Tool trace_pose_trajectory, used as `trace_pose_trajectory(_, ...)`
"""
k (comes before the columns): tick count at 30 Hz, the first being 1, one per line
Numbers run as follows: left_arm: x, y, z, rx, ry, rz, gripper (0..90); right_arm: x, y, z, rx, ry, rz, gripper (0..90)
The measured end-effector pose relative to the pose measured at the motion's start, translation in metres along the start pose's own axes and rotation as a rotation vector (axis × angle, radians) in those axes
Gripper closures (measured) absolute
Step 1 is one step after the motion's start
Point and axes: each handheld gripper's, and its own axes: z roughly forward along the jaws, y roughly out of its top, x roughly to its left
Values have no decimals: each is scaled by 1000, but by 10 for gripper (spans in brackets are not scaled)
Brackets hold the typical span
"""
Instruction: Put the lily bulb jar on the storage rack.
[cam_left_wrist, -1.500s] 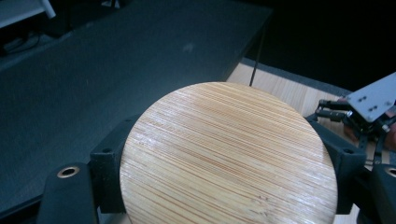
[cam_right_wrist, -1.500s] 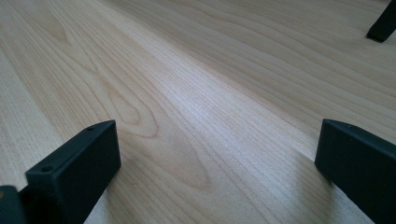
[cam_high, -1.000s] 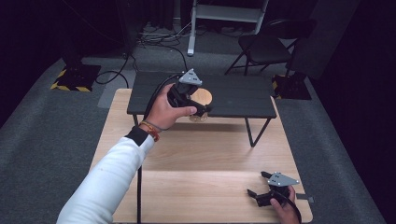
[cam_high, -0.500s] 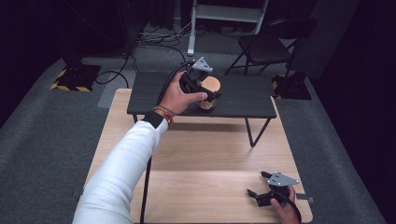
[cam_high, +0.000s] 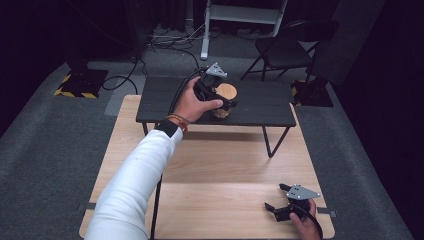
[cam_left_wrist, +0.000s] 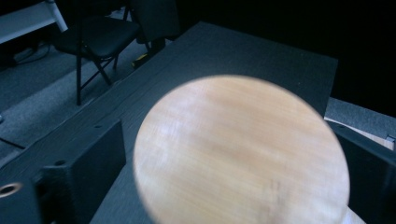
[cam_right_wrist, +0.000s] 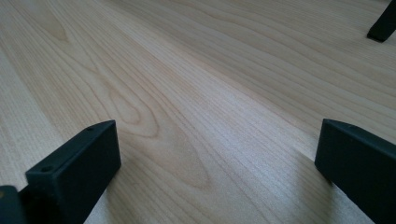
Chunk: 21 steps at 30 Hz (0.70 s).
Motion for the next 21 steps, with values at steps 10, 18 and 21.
trace_pose_trajectory(10, -20, -33, -48, -47, 66, -19, 20, 0, 0, 0, 0, 0, 0, 0)
trace_pose_trajectory(18, -46, -70, -83, -107, 100, -19, 10, 0, 0, 0, -1, 0, 0, 0)
trace_pose_trajectory(21, -59, -90, -91, -106, 120, 12, 10, 0, 0, 0, -1, 0, 1, 0)
